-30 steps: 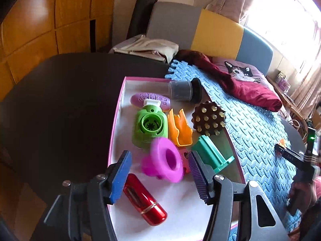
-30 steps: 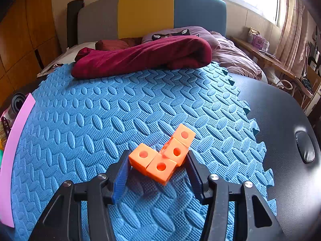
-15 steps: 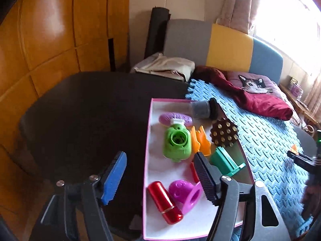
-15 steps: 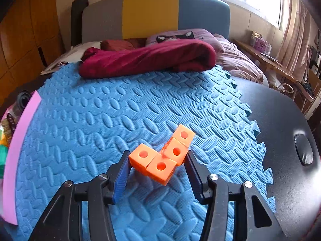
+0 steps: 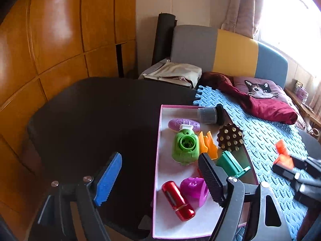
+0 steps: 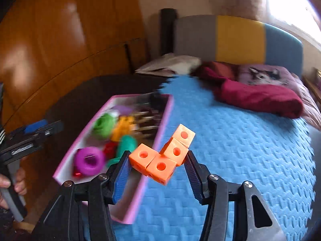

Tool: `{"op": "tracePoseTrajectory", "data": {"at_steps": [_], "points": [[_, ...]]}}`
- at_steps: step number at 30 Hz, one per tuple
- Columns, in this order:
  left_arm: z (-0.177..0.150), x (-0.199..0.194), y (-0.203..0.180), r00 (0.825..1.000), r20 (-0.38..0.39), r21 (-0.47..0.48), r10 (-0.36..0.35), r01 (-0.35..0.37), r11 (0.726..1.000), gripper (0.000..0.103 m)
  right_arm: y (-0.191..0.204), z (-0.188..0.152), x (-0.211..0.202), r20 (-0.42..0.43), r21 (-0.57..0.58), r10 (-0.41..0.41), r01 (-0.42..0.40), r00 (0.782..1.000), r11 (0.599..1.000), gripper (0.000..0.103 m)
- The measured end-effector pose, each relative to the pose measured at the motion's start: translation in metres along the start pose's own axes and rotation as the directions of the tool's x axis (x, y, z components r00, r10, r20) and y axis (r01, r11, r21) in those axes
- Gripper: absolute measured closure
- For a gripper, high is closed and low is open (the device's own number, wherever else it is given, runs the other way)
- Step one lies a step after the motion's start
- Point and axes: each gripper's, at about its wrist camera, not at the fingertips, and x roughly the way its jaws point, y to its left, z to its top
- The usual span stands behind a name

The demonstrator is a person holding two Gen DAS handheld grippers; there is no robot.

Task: Organize rigid objects
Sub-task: 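Carry the orange cubes into the pink tray and open the right tool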

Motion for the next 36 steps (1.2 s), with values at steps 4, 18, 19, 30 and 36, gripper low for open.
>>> {"op": "tracePoseTrajectory", "data": {"at_steps": [4,18,19,30,36], "points": [[-0.002,0.000,0.006,1.000,-0.003,-0.010,0.017,-0.017,1.000,0.017,0.034,-0.004,0.016,-0.047,-0.068,0.040,-0.043,0.998,0.997,0.049],[-0.007,-0.001,0.016,0.999,-0.003,-0.032,0.049,-0.049,0.998,0.000,0.054,-0.022,0.071,-0.190,-0.104,-0.015,-0.005,0.982,0.995,0.049],[-0.007,-0.002,0.017,0.999,-0.003,-0.034,0.052,-0.052,0.998,0.000,0.055,-0.024,0.069,-0.196,-0.096,-0.008,-0.012,0.981,0.995,0.049],[-0.012,-0.013,0.026,0.997,0.016,-0.074,0.072,-0.071,0.995,0.000,0.044,-0.003,0.027,-0.012,0.044,-0.101,0.102,0.995,0.994,0.047],[-0.020,-0.024,0.029,0.993,0.029,-0.091,0.114,-0.111,0.990,0.000,0.046,0.006,0.007,0.056,0.098,-0.186,0.180,0.981,0.979,0.046]]}}
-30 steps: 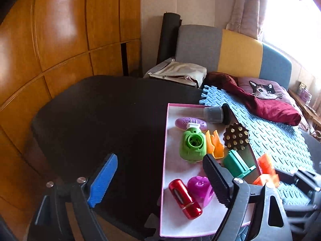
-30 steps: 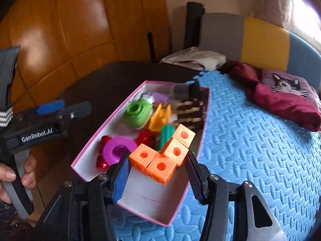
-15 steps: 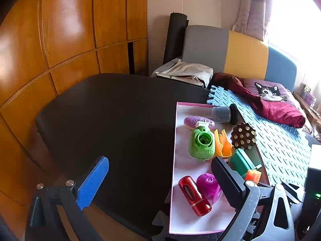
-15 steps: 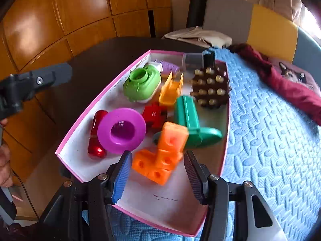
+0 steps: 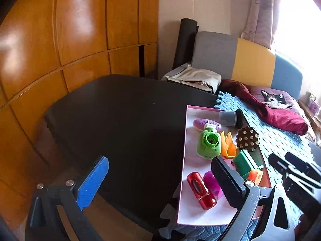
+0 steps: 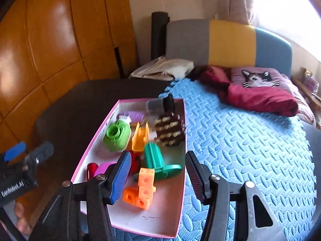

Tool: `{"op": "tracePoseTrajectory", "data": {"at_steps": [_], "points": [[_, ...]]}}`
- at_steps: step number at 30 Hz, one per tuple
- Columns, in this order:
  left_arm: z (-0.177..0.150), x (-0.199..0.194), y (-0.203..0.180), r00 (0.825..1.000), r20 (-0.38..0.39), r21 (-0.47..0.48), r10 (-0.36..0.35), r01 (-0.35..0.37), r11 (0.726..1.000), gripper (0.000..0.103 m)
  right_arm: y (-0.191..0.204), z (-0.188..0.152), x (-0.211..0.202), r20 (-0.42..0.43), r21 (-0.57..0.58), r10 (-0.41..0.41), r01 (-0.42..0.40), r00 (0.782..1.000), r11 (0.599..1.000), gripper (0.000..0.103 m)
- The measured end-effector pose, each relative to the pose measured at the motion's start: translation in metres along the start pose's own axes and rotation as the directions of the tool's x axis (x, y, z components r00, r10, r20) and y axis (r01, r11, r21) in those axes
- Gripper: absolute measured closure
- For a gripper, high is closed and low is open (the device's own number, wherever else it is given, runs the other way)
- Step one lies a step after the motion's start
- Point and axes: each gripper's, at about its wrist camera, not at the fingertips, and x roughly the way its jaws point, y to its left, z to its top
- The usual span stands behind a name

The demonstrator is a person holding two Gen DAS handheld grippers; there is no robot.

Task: Organize rigid objects
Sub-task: 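Carry the orange cubes into the pink tray and open the right tool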

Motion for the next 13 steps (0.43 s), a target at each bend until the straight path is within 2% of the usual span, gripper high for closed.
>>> {"op": "tracePoseTrajectory", "data": {"at_steps": [6,10,13], "points": [[-0.007,0.000,0.001,0.999,-0.036,-0.026,-0.022,0.021,0.999,0.000,0.005,-0.002,-0.008,0.029,-0.003,-0.023,0.023,0.999,1.000,0.046],[-0.011,0.000,0.000,0.999,-0.033,-0.029,-0.026,0.025,0.999,0.006,0.011,-0.003,-0.009,0.037,-0.024,-0.040,0.041,0.999,0.999,0.046],[-0.011,-0.001,-0.001,0.999,-0.029,-0.021,-0.023,0.023,1.000,0.004,0.014,-0.004,-0.010,0.039,-0.038,-0.036,0.037,0.999,0.999,0.046]]}}
